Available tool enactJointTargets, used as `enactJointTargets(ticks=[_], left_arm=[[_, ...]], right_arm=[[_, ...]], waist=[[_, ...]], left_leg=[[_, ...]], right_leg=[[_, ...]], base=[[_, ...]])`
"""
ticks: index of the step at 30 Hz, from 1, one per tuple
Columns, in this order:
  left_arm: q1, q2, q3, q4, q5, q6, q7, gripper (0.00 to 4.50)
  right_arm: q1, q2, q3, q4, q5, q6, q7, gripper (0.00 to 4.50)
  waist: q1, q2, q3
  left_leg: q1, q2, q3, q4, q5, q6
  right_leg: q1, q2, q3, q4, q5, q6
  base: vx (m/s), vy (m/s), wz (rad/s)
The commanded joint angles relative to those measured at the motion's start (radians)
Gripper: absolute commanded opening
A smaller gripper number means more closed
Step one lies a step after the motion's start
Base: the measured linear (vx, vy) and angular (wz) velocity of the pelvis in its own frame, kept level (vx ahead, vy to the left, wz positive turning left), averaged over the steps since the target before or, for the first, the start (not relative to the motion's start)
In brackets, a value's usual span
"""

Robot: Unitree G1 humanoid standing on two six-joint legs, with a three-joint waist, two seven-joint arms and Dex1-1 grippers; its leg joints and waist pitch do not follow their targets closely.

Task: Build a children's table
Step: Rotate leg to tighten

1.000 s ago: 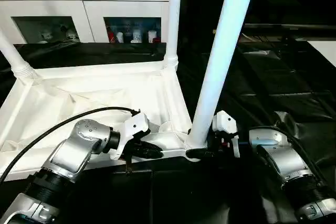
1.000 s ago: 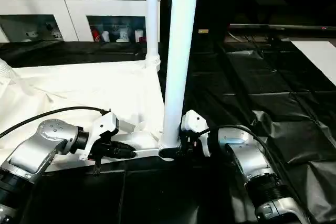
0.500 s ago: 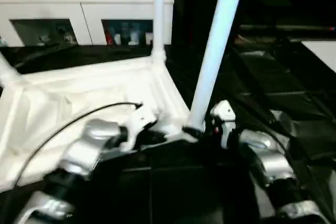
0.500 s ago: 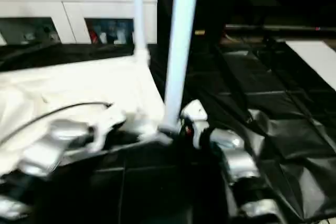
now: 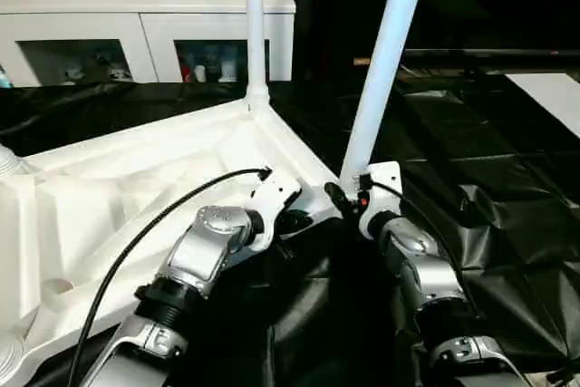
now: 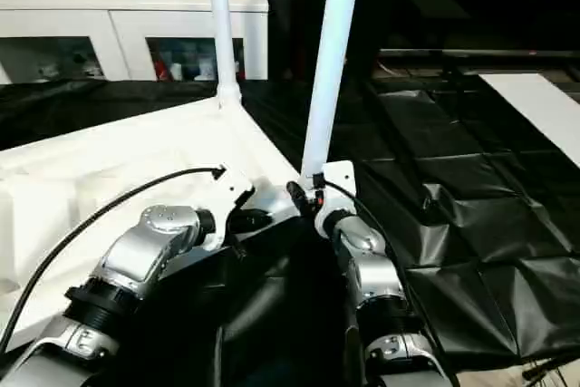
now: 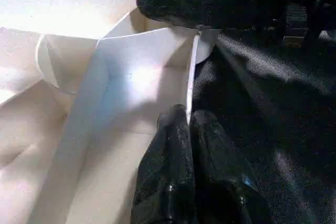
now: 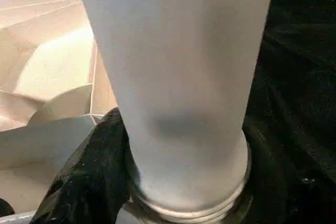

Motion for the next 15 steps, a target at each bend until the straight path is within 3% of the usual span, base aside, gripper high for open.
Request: enactJointTargets(ticks=[1,6,8,9,12,13,15], left_arm=[[-0.007,-0.048,-0.046,0.061,0.012,0.004,0.042,0.0],[0.014,-0.002,-0.062,0.019,0.006,-0.007,-0.044,0.0],[0.029,0.037,-0.077,-0.006,0.011,-0.019,-0.091,0.0],[0.031,0.042,-0.079,-0.01,0.011,-0.021,-0.097,0.0],[0.063,0.135,-0.092,-0.069,-0.003,-0.065,-0.213,0.0],[0.072,0.168,-0.094,-0.085,-0.009,-0.088,-0.26,0.0],[0.08,0.195,-0.094,-0.103,-0.019,-0.084,-0.298,0.0]], right_arm=[[-0.017,0.113,0.101,-0.055,0.046,-0.015,0.122,3.23],[-0.018,0.059,0.103,-0.072,0.021,-0.042,0.157,3.6],[-0.019,0.01,0.112,-0.085,0.009,-0.053,0.205,3.82],[-0.019,0.003,0.114,-0.087,0.008,-0.054,0.213,3.88],[-0.009,-0.145,0.14,-0.127,0.005,-0.078,0.399,3.88],[-0.002,-0.199,0.149,-0.144,0.006,-0.098,0.466,3.88],[0.004,-0.237,0.152,-0.153,0.003,-0.107,0.51,3.88]], waist=[[-0.014,-0.006,-0.037],[-0.023,-0.004,-0.038],[-0.025,-0.004,-0.041],[-0.024,-0.005,-0.046],[-0.011,-0.009,-0.058],[-0.005,-0.01,-0.058],[0.003,-0.012,-0.052]], left_leg=[[0.049,0.041,-0.04,-0.086,-0.672,-0.056],[0.035,0.044,-0.047,-0.097,-0.67,-0.052],[0.023,0.046,-0.051,-0.103,-0.659,-0.055],[0.01,0.048,-0.051,-0.105,-0.62,-0.052],[0.001,0.05,-0.036,-0.098,-0.492,-0.022],[0.0,0.051,-0.025,-0.093,-0.417,-0.001],[0.008,0.049,-0.013,-0.085,-0.404,0.024]], right_leg=[[-0.013,-0.057,0.01,-0.095,-0.632,-0.05],[-0.003,-0.063,0.008,-0.091,-0.633,-0.041],[0.007,-0.066,0.014,-0.079,-0.602,-0.051],[0.013,-0.07,0.024,-0.071,-0.561,-0.064],[0.013,-0.071,0.041,-0.052,-0.409,-0.119],[0.008,-0.067,0.048,-0.041,-0.315,-0.157],[-0.003,-0.065,0.055,-0.041,-0.331,-0.183]], base=[[0.0,0.0,0.0],[0.0,0.0,0.0],[0.0,0.0,0.0],[0.0,0.0,0.0],[0.0,0.0,0.0],[0.0,0.0,0.0],[0.027,-0.031,0.07]])
